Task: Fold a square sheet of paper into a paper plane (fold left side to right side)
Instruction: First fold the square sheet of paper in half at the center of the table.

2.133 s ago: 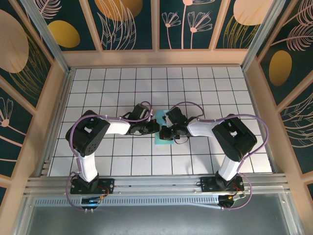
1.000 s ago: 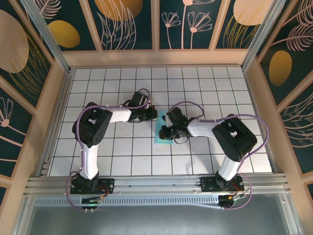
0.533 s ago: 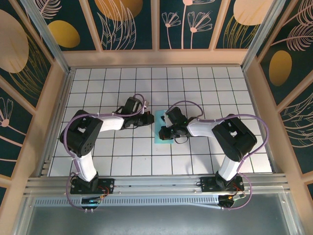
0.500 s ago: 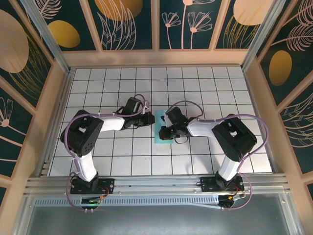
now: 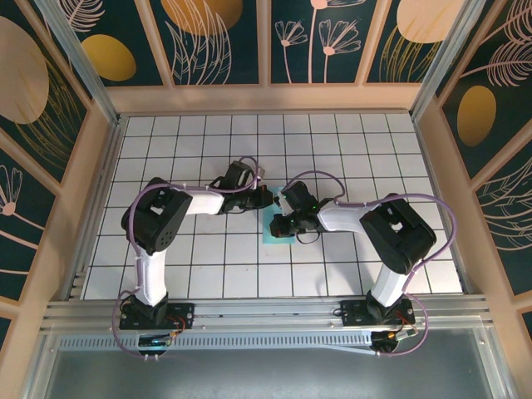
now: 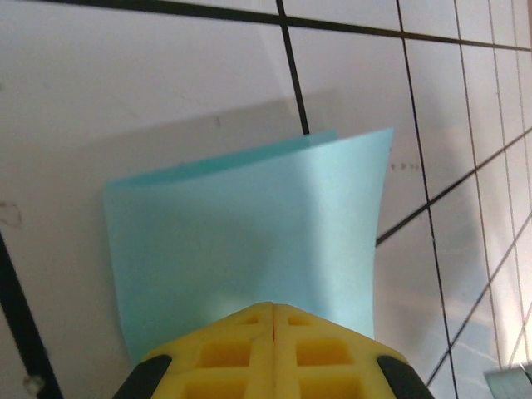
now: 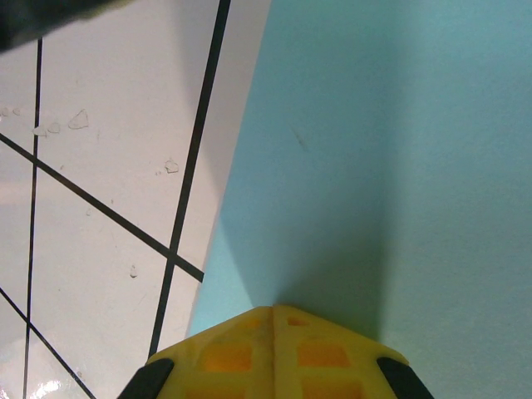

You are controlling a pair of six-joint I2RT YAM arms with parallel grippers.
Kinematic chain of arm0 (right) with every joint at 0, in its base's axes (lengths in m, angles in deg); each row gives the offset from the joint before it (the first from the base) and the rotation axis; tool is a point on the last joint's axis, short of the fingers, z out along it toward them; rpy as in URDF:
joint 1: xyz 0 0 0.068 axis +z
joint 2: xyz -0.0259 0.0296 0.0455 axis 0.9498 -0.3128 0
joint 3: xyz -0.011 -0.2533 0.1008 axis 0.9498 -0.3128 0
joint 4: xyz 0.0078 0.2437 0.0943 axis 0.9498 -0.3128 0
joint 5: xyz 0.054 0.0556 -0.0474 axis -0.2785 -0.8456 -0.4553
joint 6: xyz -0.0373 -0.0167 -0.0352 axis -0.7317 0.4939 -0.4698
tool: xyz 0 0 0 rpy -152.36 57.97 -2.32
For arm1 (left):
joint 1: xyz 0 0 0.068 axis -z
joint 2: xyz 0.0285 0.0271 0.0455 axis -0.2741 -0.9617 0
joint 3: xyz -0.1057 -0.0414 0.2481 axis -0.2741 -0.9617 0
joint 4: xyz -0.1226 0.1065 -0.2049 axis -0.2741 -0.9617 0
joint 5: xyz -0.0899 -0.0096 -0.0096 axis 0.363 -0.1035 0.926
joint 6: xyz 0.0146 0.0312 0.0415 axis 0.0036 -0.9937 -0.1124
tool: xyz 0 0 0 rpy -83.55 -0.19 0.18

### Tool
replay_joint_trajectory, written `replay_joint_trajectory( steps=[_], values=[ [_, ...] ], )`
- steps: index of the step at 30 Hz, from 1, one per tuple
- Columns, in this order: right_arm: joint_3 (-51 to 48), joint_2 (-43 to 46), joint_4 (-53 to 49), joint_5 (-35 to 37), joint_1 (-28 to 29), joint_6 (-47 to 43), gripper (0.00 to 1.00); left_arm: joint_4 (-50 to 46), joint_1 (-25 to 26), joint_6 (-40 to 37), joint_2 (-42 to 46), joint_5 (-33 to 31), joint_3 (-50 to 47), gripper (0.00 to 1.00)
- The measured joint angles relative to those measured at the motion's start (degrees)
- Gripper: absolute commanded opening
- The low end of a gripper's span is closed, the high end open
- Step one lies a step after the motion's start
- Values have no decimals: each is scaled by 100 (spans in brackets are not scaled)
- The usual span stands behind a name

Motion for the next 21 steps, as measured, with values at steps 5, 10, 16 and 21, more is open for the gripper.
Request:
replay_joint_trajectory(
  steps=[5,10,16,21],
  values=[
    [0,0,-17,0,0,0,0,-4,-15,-15,-136,-203,94,0],
    [2,0,-20,0,0,0,0,-7,-52,-17,-153,-275,127,0],
    [2,-2,-20,0,0,-22,0,-94,-208,-24,-273,-313,337,0],
    [2,-4,-20,-2,0,-66,0,-306,-407,-166,-455,-485,704,0]
  ],
)
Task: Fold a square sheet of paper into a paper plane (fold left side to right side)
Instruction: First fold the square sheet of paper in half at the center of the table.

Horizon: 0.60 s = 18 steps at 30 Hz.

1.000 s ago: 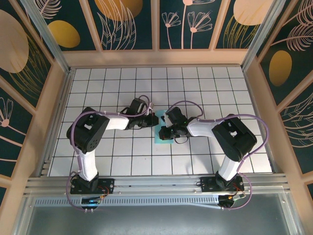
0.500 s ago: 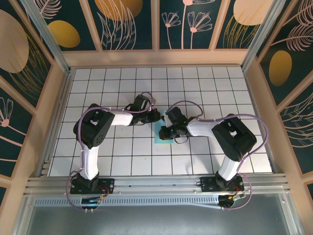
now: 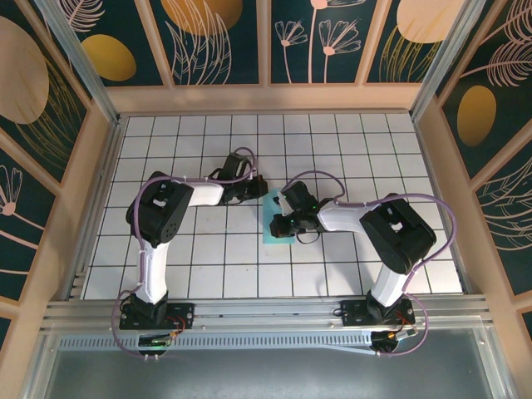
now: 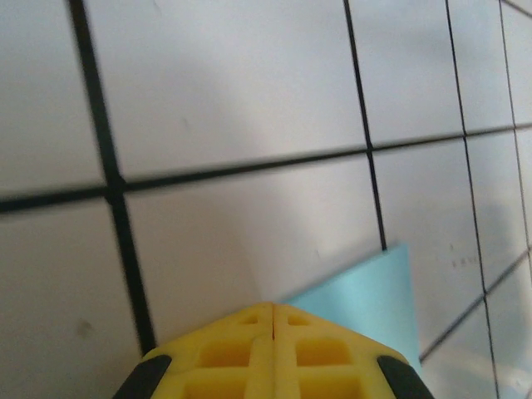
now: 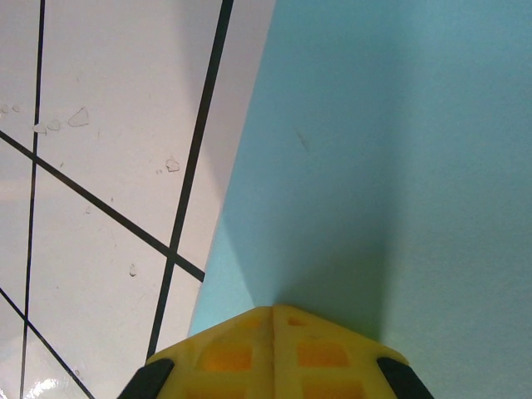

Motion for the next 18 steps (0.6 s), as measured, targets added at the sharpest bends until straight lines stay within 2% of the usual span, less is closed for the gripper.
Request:
replay_joint_trajectory(
  steps=[5,12,18],
  values=[
    [0,0,0,-2,0,-17,0,-138,-188,-74,-254,-114,417,0],
    [2,0,0,-7,0,-17,0,-223,-201,-140,-293,-120,516,0],
    [24,0,-17,-37,0,-13,0,-393,-245,-264,214,-367,192,0]
  ],
)
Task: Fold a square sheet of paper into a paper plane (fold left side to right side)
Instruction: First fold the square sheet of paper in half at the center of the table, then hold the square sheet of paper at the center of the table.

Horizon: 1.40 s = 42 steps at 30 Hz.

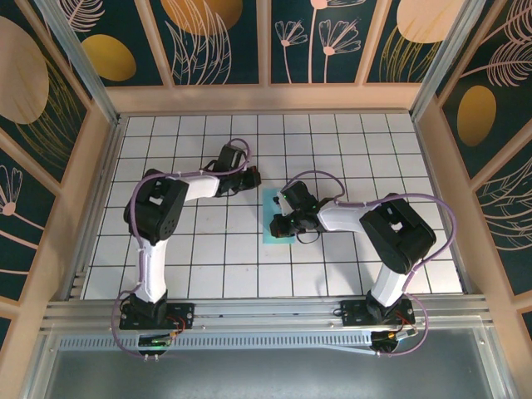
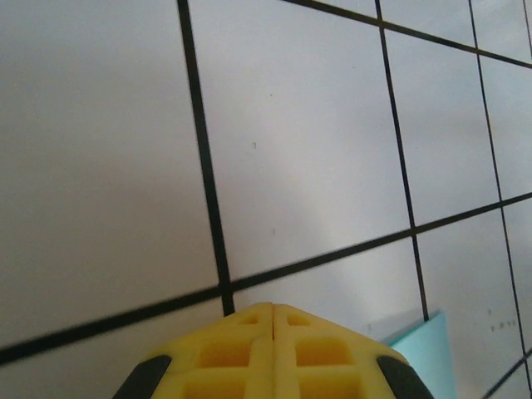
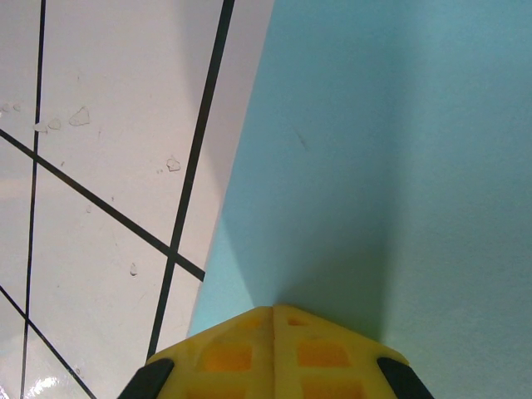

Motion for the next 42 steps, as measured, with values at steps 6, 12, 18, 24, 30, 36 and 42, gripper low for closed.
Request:
replay_joint_trajectory(
  steps=[6,12,18,24,30,36,42],
  values=[
    [15,0,-24,-4,0,17,0,229,-7,66,1331,92,-1102,0],
    [15,0,-24,-4,0,24,0,544,94,365,2142,323,-2345,0],
    [15,0,-22,-4,0,42,0,750,254,704,2299,621,-2863,0],
    [15,0,-22,-4,0,90,0,942,538,796,2109,785,-2632,0],
    [15,0,-22,-4,0,114,0,1045,787,828,1425,896,-2186,0],
    [15,0,-22,-4,0,129,0,1021,905,826,1106,857,-2024,0],
    [15,0,-22,-4,0,129,0,931,909,824,1040,704,-2022,0]
  ],
)
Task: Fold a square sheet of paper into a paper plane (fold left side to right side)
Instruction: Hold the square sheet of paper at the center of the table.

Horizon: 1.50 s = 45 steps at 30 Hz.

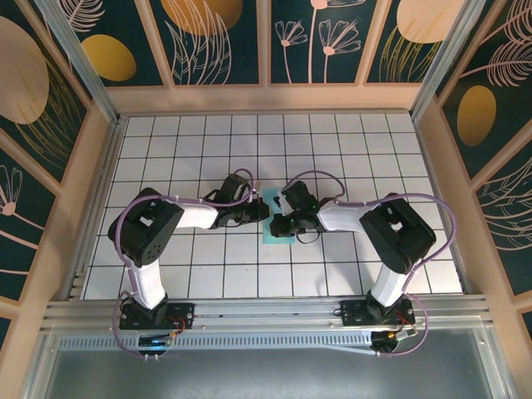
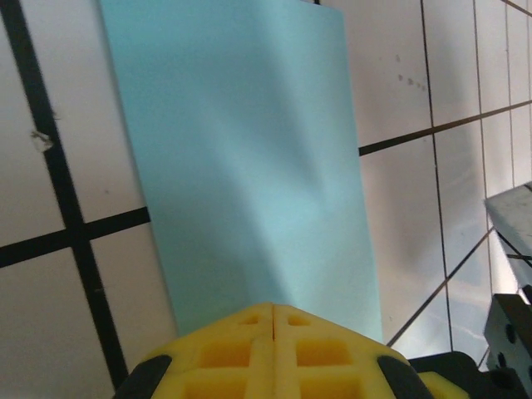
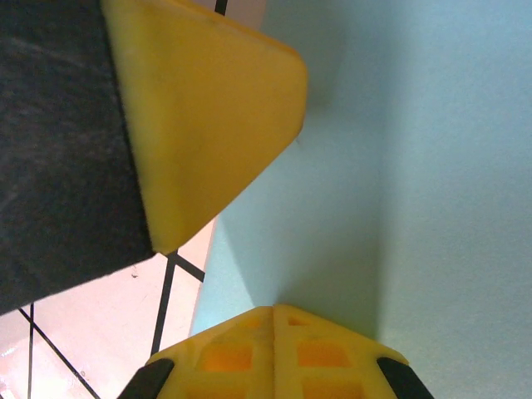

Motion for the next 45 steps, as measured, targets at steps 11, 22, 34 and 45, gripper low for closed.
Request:
replay_joint_trajectory(
  steps=[11,22,34,45],
  values=[
    [11,0,-9,-2,0,2,0,-61,0,0,-79,-153,-2,0],
    [251,4,-330,-20,0,94,18,-59,11,-2,-83,-175,-7,0],
    [116,1294,-586,85,-739,291,52,68,22,0,-72,-197,-79,0],
    [-629,1668,-927,-2,-1191,664,58,94,48,4,-59,-264,-101,0]
  ],
)
